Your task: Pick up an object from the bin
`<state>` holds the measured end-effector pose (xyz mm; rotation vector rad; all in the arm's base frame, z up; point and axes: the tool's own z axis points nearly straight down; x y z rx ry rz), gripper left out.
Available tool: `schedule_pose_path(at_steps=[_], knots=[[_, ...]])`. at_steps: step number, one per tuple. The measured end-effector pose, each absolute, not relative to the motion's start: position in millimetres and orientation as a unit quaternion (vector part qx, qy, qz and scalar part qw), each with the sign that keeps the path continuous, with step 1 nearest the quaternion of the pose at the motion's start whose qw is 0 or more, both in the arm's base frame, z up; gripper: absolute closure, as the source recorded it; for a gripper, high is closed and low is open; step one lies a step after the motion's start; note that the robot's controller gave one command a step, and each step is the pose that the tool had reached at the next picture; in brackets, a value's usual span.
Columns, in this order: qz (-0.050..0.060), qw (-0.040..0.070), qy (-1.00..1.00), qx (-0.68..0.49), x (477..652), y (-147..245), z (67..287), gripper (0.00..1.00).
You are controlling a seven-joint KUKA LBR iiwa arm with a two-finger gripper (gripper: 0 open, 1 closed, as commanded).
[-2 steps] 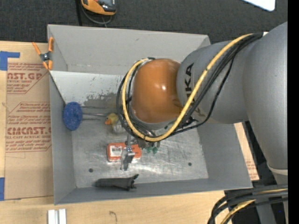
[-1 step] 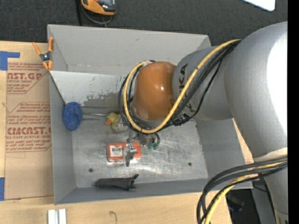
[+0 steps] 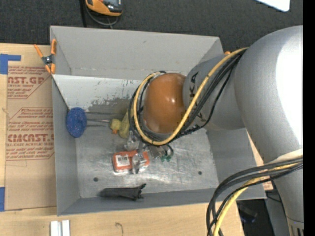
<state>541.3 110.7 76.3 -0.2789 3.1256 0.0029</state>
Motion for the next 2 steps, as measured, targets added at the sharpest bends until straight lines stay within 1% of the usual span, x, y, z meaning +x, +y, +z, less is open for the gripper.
schedule_pose_path(at_steps=[1,2], knots=[[0.001,0.002,0.996,-0.089,541.4,111,76,1.0],[0.0,0.001,0.997,-0.075,545.3,107,211,1.0]])
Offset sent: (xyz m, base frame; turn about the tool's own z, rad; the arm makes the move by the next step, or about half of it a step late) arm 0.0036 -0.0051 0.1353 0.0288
